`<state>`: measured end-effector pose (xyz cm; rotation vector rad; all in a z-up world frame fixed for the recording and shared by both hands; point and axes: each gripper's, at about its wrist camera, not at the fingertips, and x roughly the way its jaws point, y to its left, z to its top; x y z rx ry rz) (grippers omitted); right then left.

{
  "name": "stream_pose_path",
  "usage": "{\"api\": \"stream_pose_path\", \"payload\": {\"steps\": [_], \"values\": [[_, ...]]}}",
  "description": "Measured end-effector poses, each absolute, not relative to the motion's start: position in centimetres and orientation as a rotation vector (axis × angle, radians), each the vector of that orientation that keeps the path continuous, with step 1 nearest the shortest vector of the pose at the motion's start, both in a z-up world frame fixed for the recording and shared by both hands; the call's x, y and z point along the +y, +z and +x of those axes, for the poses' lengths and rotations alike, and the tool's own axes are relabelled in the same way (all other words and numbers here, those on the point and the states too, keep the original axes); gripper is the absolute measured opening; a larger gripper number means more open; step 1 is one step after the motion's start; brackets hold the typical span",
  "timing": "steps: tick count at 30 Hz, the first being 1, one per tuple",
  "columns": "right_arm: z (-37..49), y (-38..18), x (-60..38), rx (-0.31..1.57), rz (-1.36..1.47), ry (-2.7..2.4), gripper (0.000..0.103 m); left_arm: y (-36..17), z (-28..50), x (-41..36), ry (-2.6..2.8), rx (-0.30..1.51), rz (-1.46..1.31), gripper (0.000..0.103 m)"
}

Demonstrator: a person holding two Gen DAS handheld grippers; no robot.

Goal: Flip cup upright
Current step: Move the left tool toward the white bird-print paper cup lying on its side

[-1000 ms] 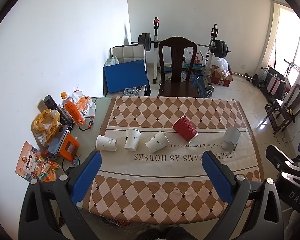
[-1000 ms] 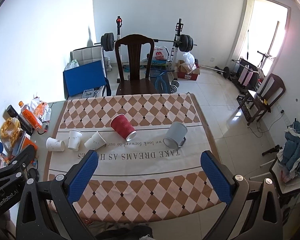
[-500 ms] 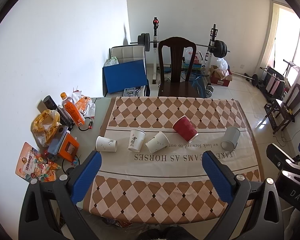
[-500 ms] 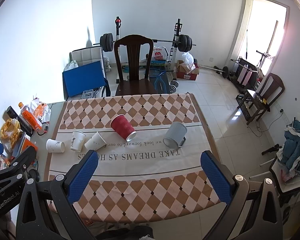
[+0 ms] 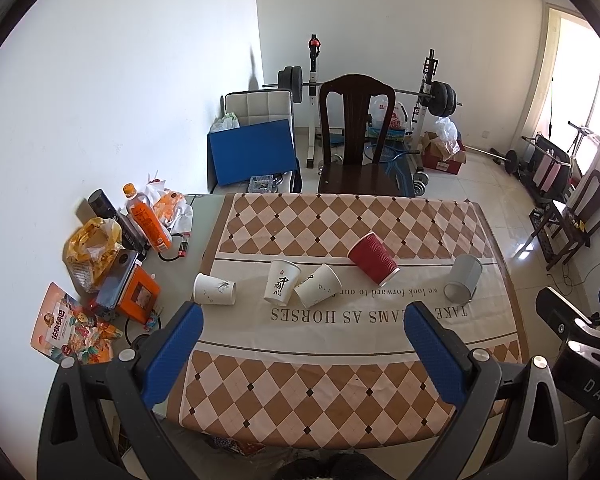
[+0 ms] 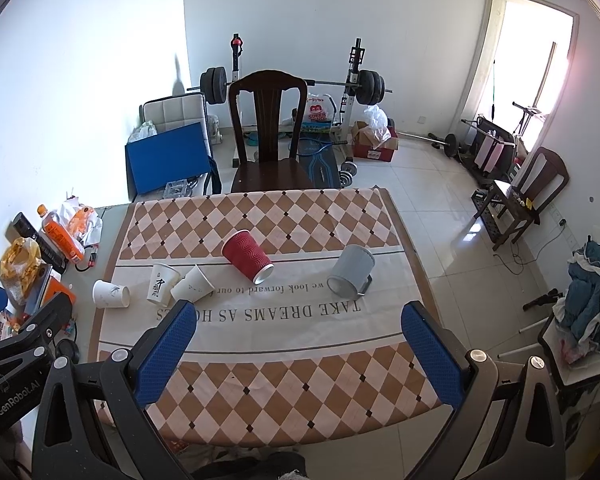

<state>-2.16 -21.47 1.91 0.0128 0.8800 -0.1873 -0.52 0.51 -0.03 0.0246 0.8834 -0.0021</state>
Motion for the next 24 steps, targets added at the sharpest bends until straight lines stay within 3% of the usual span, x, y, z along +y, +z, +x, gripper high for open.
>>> {"api": "stream_pose_path", "payload": {"steps": [19,24], "values": [[-2.1,1.9,-21.3,0.877,0.020,-0.186,0.103,0.7,-0.4,-0.2,0.005,0.888,0.025,0.103],[-1.2,1.8,-21.0,0.881,0.041,-0.182,0.103,-1.4,1.5,0.6,0.069,0.912,0.031,0.103]]}}
